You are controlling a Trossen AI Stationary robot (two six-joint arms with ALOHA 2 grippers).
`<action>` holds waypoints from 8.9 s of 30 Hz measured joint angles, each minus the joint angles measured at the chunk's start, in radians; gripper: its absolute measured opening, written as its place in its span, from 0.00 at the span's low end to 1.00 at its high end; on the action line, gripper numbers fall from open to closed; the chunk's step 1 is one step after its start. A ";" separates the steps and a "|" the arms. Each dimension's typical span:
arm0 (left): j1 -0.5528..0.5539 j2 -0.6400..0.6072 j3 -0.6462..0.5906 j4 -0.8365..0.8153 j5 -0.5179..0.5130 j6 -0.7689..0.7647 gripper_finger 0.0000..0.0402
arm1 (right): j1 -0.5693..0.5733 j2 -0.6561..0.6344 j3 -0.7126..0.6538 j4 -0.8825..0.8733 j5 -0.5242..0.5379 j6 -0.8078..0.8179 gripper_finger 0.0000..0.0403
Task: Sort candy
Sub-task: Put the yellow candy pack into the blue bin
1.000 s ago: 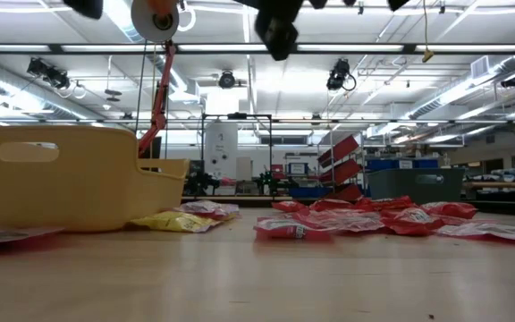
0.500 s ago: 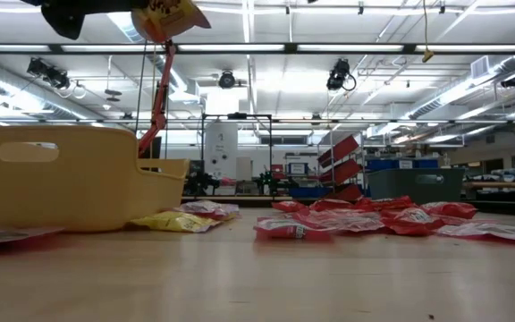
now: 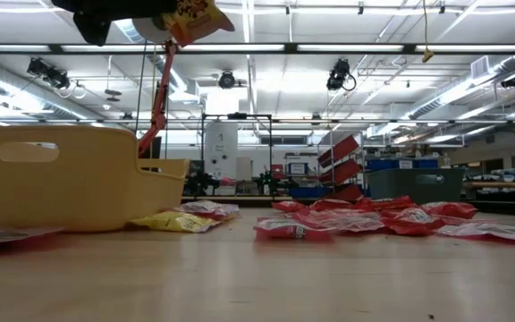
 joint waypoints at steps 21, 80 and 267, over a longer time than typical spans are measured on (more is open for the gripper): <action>0.042 0.001 0.000 0.091 0.032 0.045 0.00 | -0.034 0.000 0.000 -0.006 -0.007 0.035 0.30; -0.006 -0.006 0.000 0.097 0.096 0.055 0.00 | -0.031 -0.051 0.000 -0.159 -0.111 0.224 0.37; 0.173 -0.006 0.001 -0.157 -0.123 0.261 0.32 | -0.669 -0.585 0.000 -1.023 -0.334 0.560 0.00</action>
